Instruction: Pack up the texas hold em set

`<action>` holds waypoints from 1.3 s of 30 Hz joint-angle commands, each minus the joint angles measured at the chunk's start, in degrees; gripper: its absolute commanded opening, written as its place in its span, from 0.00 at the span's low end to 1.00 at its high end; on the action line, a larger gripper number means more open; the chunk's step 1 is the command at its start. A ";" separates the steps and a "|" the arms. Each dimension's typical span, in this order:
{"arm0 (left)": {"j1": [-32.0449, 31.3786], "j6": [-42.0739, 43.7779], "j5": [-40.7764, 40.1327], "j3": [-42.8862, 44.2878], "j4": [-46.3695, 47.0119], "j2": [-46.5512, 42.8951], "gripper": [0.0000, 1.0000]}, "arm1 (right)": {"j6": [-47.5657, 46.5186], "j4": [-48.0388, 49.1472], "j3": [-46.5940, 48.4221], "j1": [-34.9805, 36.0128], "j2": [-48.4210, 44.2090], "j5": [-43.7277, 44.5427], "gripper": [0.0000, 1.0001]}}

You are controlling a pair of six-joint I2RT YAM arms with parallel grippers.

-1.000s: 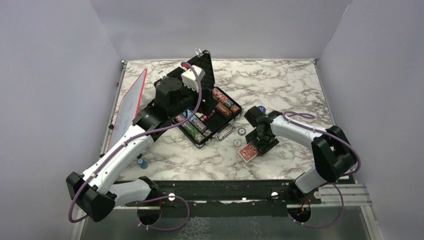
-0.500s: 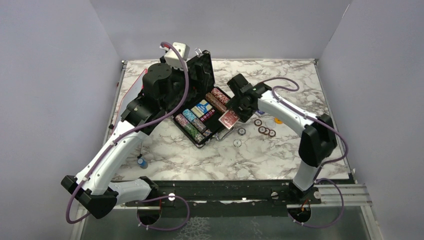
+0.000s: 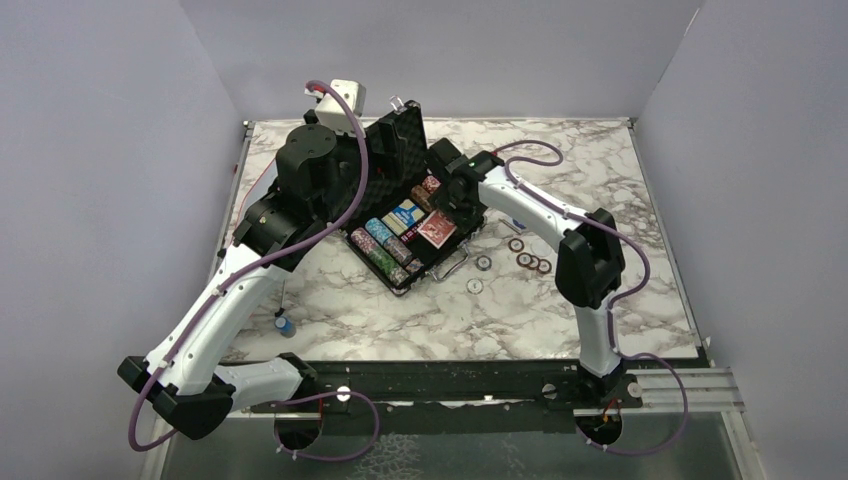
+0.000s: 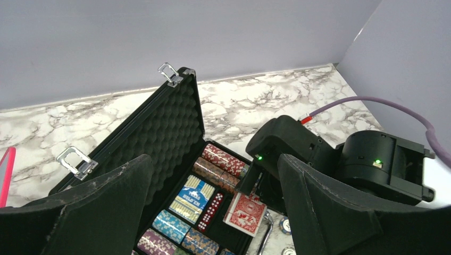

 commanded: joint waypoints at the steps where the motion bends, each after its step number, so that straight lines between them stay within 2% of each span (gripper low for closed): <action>1: 0.00 1.44 -1.61 1.16 -0.96 -0.91 0.91 | 4.30 -5.17 3.08 1.36 3.35 4.33 0.45; 8: 0.02 2.93 -2.37 0.73 -1.25 -1.17 0.92 | 6.72 -7.93 5.43 2.45 6.94 4.94 0.48; 13: -0.03 3.18 -2.36 0.30 -1.21 -1.13 0.92 | 6.24 -6.74 5.26 2.60 7.47 4.06 0.58; 18: 0.02 3.53 -2.53 0.61 -1.20 -0.76 0.92 | 5.41 -3.92 4.06 2.63 6.63 3.67 0.61; 26: 0.02 3.64 -2.18 0.99 -1.22 -0.04 0.92 | 5.41 -2.44 3.80 2.60 5.67 2.86 0.71; 31: 0.01 3.80 -2.35 0.90 -1.27 0.06 0.92 | 6.94 -0.67 1.52 2.47 4.26 1.21 0.71; 34: 0.01 3.84 -2.44 0.74 -1.27 -0.03 0.92 | 7.44 1.49 -0.17 1.98 3.31 -0.89 0.67; 39: 0.02 4.07 -2.69 0.45 -1.30 -0.29 0.92 | 7.67 0.42 -0.30 1.99 3.54 -1.08 0.67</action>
